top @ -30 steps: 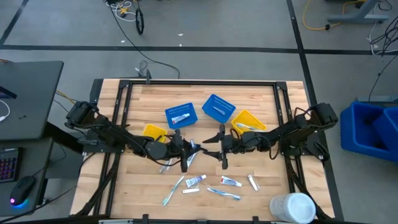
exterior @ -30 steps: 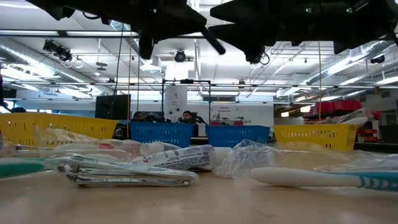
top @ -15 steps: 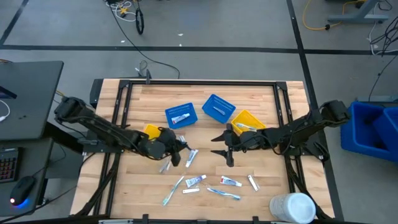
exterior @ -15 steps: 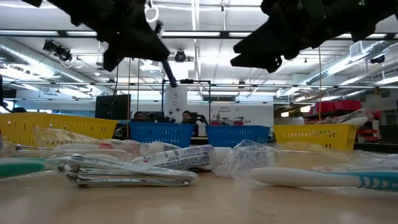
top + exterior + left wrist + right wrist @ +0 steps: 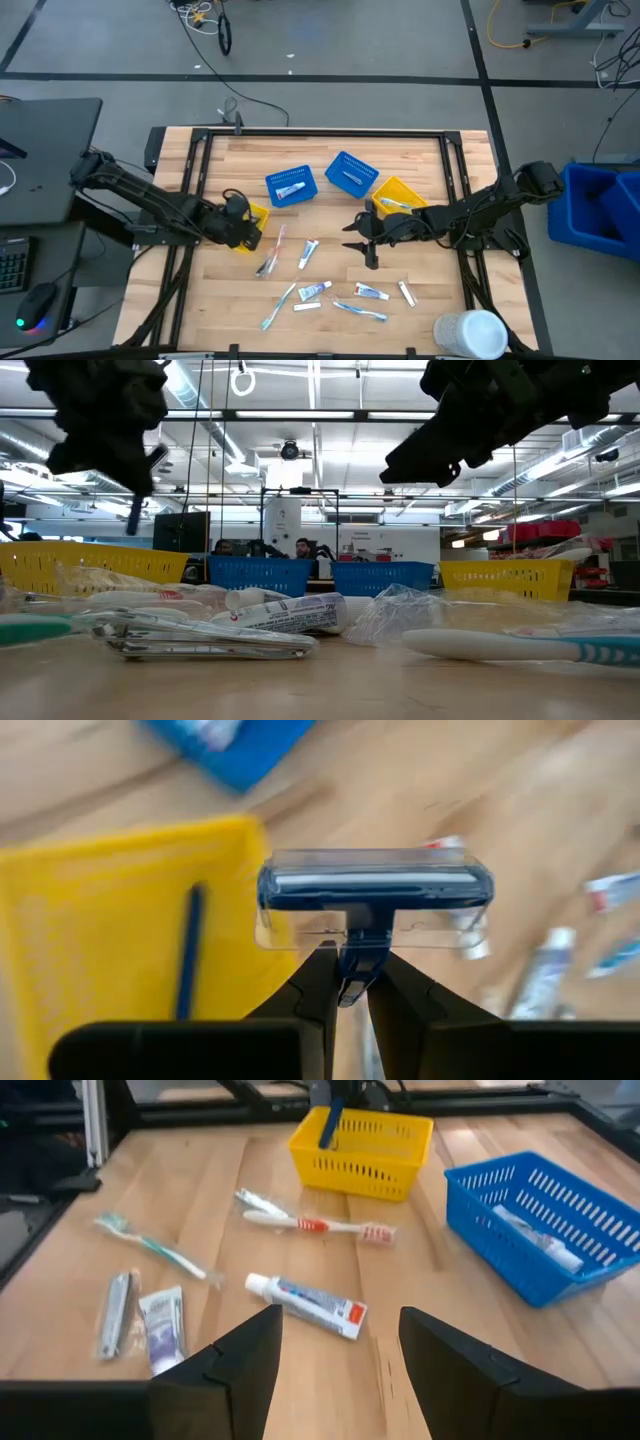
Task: Pick & Place Travel size toiletries
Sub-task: Put the blue razor into the left yellow bin
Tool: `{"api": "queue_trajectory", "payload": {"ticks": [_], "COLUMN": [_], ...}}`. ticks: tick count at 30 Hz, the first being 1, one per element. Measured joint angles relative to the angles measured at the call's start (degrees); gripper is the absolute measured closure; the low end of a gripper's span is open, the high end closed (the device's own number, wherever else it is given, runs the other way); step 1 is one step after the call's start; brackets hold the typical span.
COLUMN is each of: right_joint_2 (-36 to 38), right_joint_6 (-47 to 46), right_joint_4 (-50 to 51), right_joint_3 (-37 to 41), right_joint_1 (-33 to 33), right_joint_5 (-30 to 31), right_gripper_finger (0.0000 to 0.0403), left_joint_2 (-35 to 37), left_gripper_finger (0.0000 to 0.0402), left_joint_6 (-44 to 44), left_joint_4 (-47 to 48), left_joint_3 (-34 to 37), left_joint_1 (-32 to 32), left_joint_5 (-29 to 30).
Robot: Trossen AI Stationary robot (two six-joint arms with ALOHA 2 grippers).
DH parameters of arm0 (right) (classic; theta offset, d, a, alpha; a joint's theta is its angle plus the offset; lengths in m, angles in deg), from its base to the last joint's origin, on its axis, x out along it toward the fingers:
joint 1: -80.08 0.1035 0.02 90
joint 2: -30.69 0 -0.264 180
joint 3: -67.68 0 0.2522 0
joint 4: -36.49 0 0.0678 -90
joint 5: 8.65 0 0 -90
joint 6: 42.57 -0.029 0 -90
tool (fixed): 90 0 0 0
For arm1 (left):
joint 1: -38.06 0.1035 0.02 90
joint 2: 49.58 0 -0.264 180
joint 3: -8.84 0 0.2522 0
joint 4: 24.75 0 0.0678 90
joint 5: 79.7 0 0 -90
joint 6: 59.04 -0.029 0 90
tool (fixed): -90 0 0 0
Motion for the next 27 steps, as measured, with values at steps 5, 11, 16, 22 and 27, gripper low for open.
{"api": "queue_trajectory", "payload": {"ticks": [5, 11, 16, 22, 27], "right_joint_2": [0.0, 0.0, 0.0, 0.0, 0.0], "right_joint_6": [0.0, -0.3, -2.3, -2.8, -2.8], "right_joint_4": [2.6, 2.9, 2.9, 3.7, 3.8], "right_joint_3": [0.0, 0.0, 0.0, 0.0, 0.0], "right_joint_1": [0.0, 0.0, 0.0, 0.0, 0.0], "right_joint_5": [0.0, 0.0, 0.0, 0.0, 0.0], "right_gripper_finger": [0.0186, 0.0184, 0.0196, 0.0207, 0.0214], "left_joint_2": [-1.3, -4.5, -7.8, -10.5, -9.9], "left_gripper_finger": [0.0347, 0.0346, 0.0345, 0.0345, 0.0345], "left_joint_6": [5.1, 7.7, 7.5, 5.4, 3.9], "left_joint_4": [5.5, 5.4, 4.9, 5.3, 5.5], "left_joint_3": [0.0, 0.0, 0.0, 0.0, 0.0], "left_joint_1": [0.2, 1.6, 4.0, 7.0, 8.5], "left_joint_5": [-2.6, -6.2, -7.5, -11.6, -13.9]}}
